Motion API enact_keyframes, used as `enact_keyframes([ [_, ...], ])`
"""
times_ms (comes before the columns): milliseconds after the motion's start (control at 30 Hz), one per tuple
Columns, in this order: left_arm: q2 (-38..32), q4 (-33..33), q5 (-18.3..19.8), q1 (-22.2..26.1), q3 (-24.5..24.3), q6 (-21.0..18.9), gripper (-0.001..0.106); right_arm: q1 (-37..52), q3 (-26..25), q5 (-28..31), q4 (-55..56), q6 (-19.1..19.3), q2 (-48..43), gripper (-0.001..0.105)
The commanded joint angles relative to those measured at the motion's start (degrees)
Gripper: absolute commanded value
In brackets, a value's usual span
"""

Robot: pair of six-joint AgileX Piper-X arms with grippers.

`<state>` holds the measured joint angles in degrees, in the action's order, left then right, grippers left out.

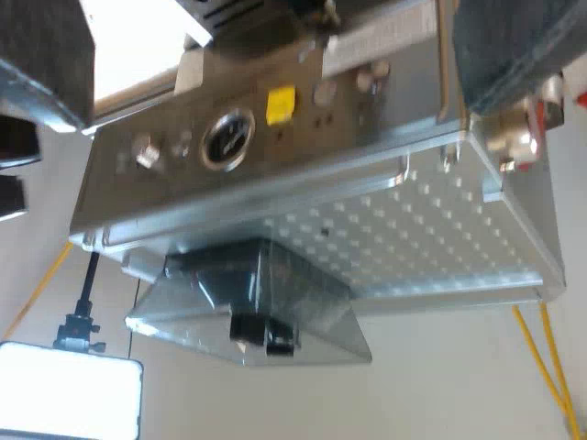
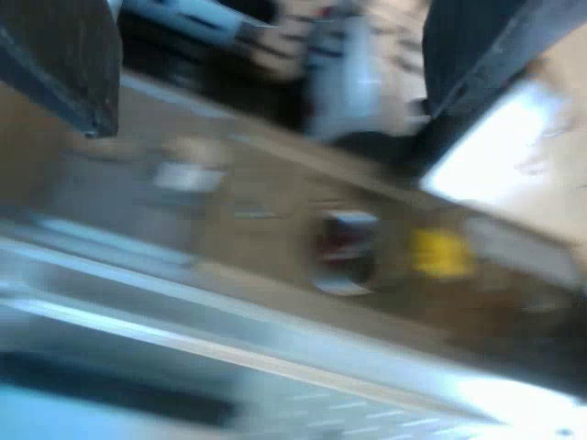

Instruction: Place mug into machine

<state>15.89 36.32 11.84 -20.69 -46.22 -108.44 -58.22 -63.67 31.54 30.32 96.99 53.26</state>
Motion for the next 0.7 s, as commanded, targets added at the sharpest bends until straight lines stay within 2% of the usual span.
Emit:
enact_keyframes([
  [33, 4.63, -0.48, -2.05, -0.04, -3.45, -0.83, 0.081, 4.01, -0.51, -1.53, 2.40, 0.68, -3.03, 0.070],
  [133, 8.94, -0.58, -4.44, 0.16, -6.47, -0.67, 0.081, 13.76, -0.51, -5.80, 7.31, 0.03, -6.48, 0.070],
  [233, 12.61, -0.57, -5.34, 2.47, -8.11, -0.67, 0.081, 25.35, -0.51, -9.05, 10.92, -1.17, -8.02, 0.070],
  [333, 14.11, -0.46, -5.89, 7.32, -8.31, -0.67, 0.081, 35.21, -0.51, -15.30, 13.98, -1.18, -8.87, 0.070],
  [400, 14.55, -0.18, -5.56, 12.85, -8.31, -0.67, 0.081, 46.08, -0.37, -21.04, 15.96, -1.18, -9.30, 0.070],
  [433, 14.52, -0.20, -5.56, 13.77, -8.31, -0.67, 0.081, 47.49, -0.32, -21.72, 16.12, -0.93, -9.39, 0.070],
  [500, 14.36, -0.20, -5.06, 19.07, -8.31, 0.81, 0.081, 54.49, 0.23, -24.55, 16.40, 0.18, -10.35, 0.070],
  [567, 13.96, 0.30, -5.12, 21.24, -8.31, 2.29, 0.081, 59.35, 0.68, -25.88, 16.80, 1.65, -11.47, 0.070],
  [667, 12.50, 2.69, -5.83, 21.91, -8.31, 2.86, 0.081, 63.37, 1.61, -27.68, 18.46, 5.54, -14.05, 0.070],
  [700, 11.55, 4.48, -6.19, 21.48, -8.31, 4.44, 0.081, 63.67, 2.03, -27.68, 18.87, 5.70, -15.43, 0.070],
])
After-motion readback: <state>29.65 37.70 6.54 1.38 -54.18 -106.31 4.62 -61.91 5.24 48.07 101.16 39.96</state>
